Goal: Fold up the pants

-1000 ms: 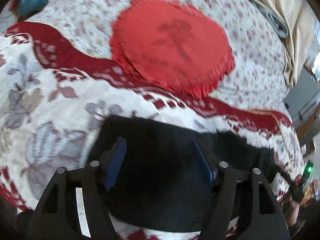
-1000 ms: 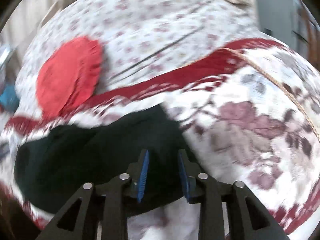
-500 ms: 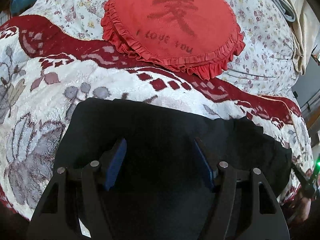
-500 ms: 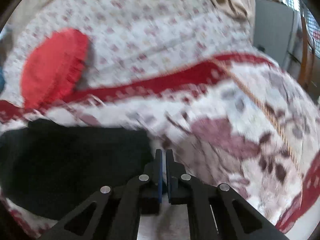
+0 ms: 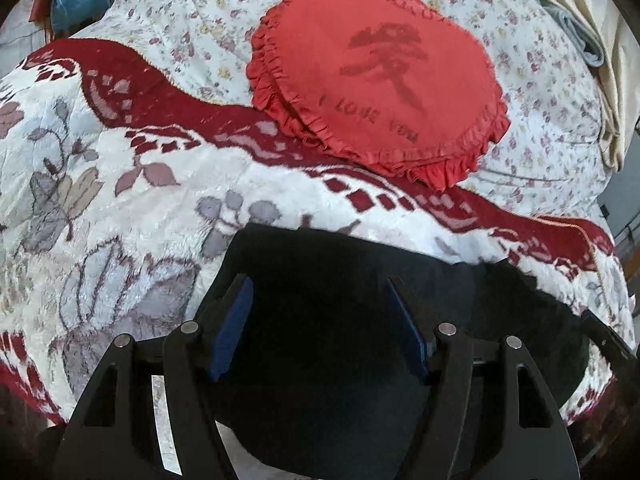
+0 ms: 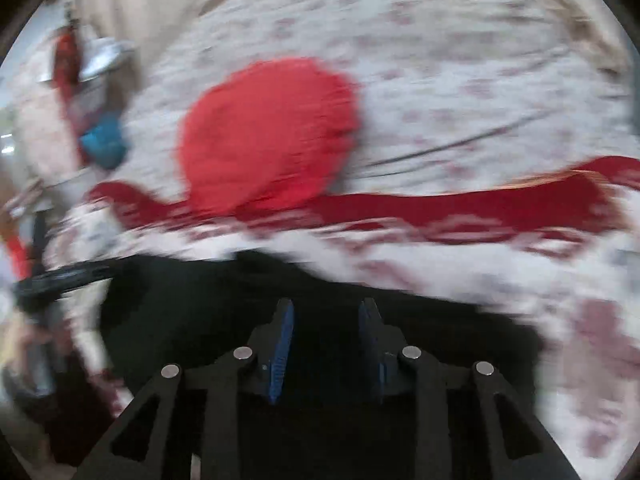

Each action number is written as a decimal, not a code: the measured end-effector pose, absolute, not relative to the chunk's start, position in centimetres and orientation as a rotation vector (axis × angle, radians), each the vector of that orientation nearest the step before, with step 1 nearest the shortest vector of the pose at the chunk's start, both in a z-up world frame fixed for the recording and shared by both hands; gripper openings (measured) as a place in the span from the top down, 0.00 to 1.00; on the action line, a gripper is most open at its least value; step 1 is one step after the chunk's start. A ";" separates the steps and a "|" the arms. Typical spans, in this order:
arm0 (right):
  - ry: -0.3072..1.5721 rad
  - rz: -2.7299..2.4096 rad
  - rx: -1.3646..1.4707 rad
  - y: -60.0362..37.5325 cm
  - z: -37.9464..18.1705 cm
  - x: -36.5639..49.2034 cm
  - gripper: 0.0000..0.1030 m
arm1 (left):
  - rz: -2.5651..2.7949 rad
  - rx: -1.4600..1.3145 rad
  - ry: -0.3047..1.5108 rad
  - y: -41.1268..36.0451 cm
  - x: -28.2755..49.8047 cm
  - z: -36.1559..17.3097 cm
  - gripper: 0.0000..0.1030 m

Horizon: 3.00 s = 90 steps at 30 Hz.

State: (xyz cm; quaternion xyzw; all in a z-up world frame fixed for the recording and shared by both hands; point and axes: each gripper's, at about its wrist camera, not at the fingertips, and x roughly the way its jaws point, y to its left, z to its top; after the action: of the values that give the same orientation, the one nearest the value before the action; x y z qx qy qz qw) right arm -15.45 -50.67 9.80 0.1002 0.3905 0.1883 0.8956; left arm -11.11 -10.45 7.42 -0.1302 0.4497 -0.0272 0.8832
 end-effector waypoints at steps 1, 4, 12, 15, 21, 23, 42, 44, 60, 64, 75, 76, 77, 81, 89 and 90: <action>0.817 0.440 0.214 -49.3 9.6 -15.2 0.69 | -0.055 -0.267 0.940 -10.5 -11.1 7.2 0.34; 0.825 0.552 0.212 -45.2 9.0 -14.2 0.69 | -0.051 -0.250 0.946 -10.9 -10.7 6.7 0.34; 0.876 0.408 0.204 -44.4 3.9 -7.8 0.69 | -0.009 -0.197 0.956 -11.3 -9.0 5.4 0.34; 0.921 0.407 0.220 -44.9 2.1 -5.7 0.69 | 0.018 -0.180 0.951 -11.4 -8.7 5.3 0.34; 0.878 0.391 0.215 -45.5 4.1 -7.4 0.69 | 0.062 -0.147 0.912 -11.7 -9.5 6.4 0.34; 0.863 0.405 0.218 -45.9 5.2 -9.1 0.69 | 0.064 -0.137 0.891 -11.8 -10.0 7.0 0.34; 0.939 0.313 0.157 -46.5 3.7 -15.0 0.69 | -0.023 -0.107 0.865 -14.6 -14.3 8.1 0.34; 0.931 0.299 0.158 -47.3 4.0 -15.2 0.69 | -0.043 -0.108 0.860 -15.2 -14.5 8.3 0.34; 0.908 0.093 0.273 -59.4 3.3 -20.7 0.62 | -0.333 -0.104 0.967 -24.2 -13.4 6.4 0.27; 0.855 0.061 0.297 -61.2 4.5 -22.4 0.62 | -0.376 -0.074 0.982 -26.5 -12.9 6.3 0.26; 0.817 0.045 0.224 -62.8 4.0 -18.0 0.96 | -0.422 0.009 1.017 -31.4 -11.6 6.1 0.26; 0.812 0.052 0.211 -62.6 4.1 -17.6 0.96 | -0.422 0.011 1.018 -31.5 -11.4 6.2 0.26; 0.786 0.051 0.202 -62.5 4.5 -17.4 0.96 | -0.422 0.010 1.014 -31.5 -11.3 6.3 0.26; 0.743 0.024 0.242 -63.7 5.1 -16.8 0.96 | -0.413 0.014 0.988 -32.3 -10.5 6.5 0.26; 0.821 -0.016 0.312 -65.7 4.0 -17.7 0.88 | -0.551 0.054 0.979 -35.6 -10.4 7.4 0.26; 0.812 -0.026 0.324 -66.2 4.4 -18.5 0.82 | -0.604 0.047 0.990 -36.3 -10.2 7.5 0.26</action>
State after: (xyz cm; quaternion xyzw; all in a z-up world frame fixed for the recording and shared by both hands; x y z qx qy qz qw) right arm -18.47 -66.22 4.43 0.1570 0.3931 -0.0124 0.9059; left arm -10.21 -36.30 7.49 0.0223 0.4678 -0.2855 0.8362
